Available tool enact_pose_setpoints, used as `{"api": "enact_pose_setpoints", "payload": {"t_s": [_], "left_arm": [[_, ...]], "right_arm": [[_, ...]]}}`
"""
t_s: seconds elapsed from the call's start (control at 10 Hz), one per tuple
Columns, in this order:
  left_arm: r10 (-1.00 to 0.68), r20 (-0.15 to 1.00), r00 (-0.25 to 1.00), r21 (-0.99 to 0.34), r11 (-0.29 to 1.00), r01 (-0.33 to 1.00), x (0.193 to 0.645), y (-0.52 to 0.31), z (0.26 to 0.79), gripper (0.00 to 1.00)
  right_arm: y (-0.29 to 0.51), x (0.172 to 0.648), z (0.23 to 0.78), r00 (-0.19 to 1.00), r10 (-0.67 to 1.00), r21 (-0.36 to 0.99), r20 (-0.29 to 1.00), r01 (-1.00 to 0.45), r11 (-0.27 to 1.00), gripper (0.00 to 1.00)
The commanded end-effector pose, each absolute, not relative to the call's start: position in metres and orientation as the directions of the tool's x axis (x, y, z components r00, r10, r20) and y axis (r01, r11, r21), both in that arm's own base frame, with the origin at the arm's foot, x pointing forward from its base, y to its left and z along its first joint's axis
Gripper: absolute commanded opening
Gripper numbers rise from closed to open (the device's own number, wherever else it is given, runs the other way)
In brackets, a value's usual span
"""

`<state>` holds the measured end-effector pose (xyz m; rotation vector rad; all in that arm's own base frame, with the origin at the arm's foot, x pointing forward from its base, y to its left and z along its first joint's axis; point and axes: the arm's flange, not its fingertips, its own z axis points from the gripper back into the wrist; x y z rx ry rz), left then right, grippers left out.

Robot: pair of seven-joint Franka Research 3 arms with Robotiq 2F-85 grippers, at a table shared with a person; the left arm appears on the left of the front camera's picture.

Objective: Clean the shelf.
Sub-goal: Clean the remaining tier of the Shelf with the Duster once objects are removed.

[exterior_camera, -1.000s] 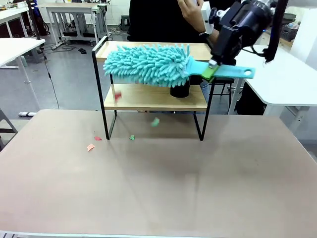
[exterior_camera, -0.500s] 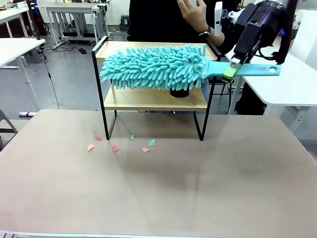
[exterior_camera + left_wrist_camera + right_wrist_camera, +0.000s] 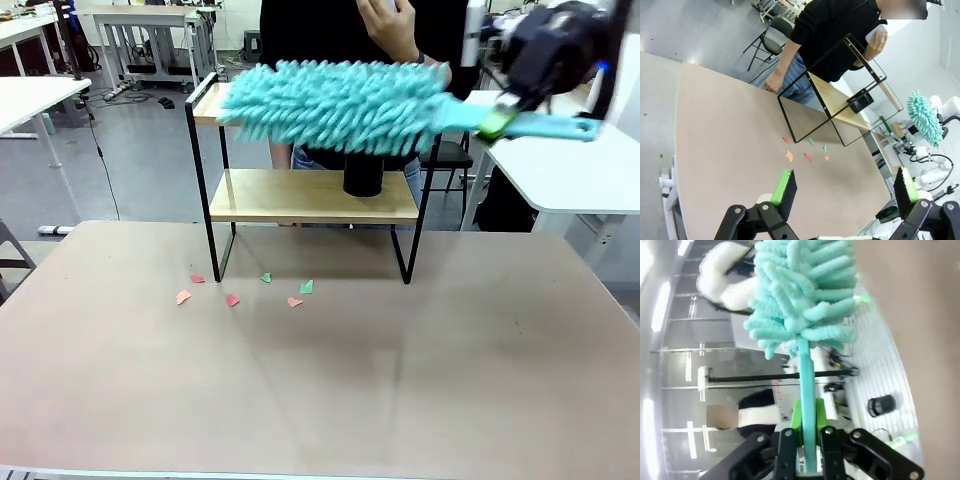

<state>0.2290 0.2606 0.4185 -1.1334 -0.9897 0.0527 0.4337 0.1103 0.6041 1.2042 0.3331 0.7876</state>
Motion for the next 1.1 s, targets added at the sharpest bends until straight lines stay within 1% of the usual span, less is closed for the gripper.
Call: {"api": "enact_pose_setpoints", "payload": {"t_s": [0.0, 0.1, 0.3, 0.4, 0.5, 0.6, 0.7, 0.9, 1.0], "left_arm": [[0.498, 0.649, 0.575, -0.759, 0.471, 0.449, 0.230, 0.259, 0.420, 1.00], [0.498, 0.649, 0.575, -0.759, 0.471, 0.449, 0.230, 0.259, 0.420, 1.00], [0.498, 0.649, 0.575, -0.759, 0.471, 0.449, 0.230, 0.259, 0.420, 1.00], [0.498, 0.649, 0.575, -0.759, 0.471, 0.449, 0.230, 0.259, 0.420, 1.00], [0.498, 0.649, 0.575, -0.759, 0.471, 0.449, 0.230, 0.259, 0.420, 1.00], [0.498, 0.649, 0.575, -0.759, 0.471, 0.449, 0.230, 0.259, 0.420, 1.00], [0.498, 0.649, 0.575, -0.759, 0.471, 0.449, 0.230, 0.259, 0.420, 1.00], [0.498, 0.649, 0.575, -0.759, 0.471, 0.449, 0.230, 0.259, 0.420, 1.00], [0.498, 0.649, 0.575, -0.759, 0.471, 0.449, 0.230, 0.259, 0.420, 1.00]], "right_arm": [[0.020, 0.381, 0.594, 0.824, 0.505, 0.958, 0.258, -0.286, -0.022, 0.12], [-0.018, 0.359, 0.581, 0.896, 0.356, 0.960, 0.268, -0.278, -0.024, 0.12], [-0.079, 0.322, 0.546, 0.949, 0.143, 0.959, 0.280, -0.270, -0.086, 0.12], [-0.103, 0.314, 0.522, 0.978, 0.030, 0.977, 0.209, -0.207, -0.047, 0.12], [-0.120, 0.307, 0.496, 0.986, -0.023, 0.985, 0.167, -0.168, -0.052, 0.12], [-0.131, 0.300, 0.473, 0.989, -0.093, 0.993, 0.115, -0.117, -0.012, 0.12], [-0.138, 0.298, 0.454, 0.989, -0.109, 0.994, 0.104, -0.105, -0.006, 0.12], [-0.138, 0.317, 0.410, 0.979, -0.202, 0.999, -0.032, 0.035, 0.010, 0.12], [-0.122, 0.333, 0.407, 0.959, -0.271, 0.996, -0.077, 0.088, 0.026, 0.12]]}}
